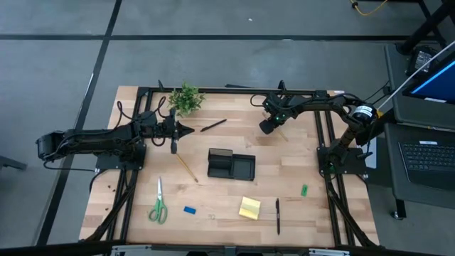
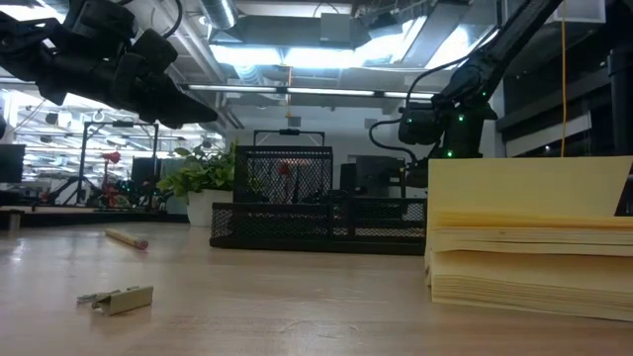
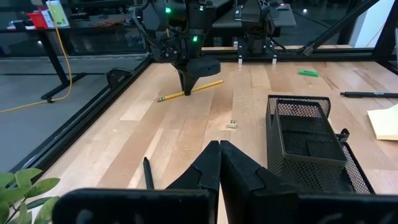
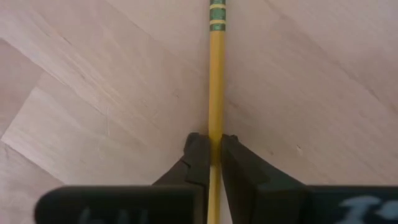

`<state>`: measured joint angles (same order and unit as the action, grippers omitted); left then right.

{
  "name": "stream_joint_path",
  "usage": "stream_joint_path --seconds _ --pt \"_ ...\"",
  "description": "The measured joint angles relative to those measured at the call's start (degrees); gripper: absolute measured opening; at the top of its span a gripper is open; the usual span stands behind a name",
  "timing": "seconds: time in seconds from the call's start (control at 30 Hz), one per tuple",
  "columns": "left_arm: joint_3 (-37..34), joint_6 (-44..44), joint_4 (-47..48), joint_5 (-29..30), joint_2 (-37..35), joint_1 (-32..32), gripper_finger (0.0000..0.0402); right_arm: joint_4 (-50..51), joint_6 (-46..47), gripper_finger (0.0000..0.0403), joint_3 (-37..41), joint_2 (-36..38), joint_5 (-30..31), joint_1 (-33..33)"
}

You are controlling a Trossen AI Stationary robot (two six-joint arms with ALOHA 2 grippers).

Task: Pick and place office supplies into organizer
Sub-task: Put the top yellow pencil into the black desk organizer

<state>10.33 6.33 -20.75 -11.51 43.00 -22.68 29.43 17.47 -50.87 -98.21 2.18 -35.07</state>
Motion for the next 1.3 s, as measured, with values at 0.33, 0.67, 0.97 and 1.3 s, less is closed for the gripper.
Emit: stream_joint_path --seconds 0.33,0.67,0.97,1.3 --pt "-0.01 -0.02 0.00 0.00 0.00 0.02 0.0006 -0.04 -0.02 0.0038 0.02 0.00 -0.24 0.02" --pt "-0.01 -0.02 0.00 0.00 0.00 0.00 0.0004 0.18 -0.20 0.0033 -0.29 0.07 -0.32 0.04" --pt "-0.01 -0.04 0.00 0.00 0.00 0.01 0.0006 0.98 -2.98 0.0028 -4.50 -0.04 -0.36 0.11" --pt "-0.01 -0.03 0.00 0.02 0.00 0.01 0.0003 2.99 -4.79 0.0038 -9.32 0.04 -0.67 0.15"
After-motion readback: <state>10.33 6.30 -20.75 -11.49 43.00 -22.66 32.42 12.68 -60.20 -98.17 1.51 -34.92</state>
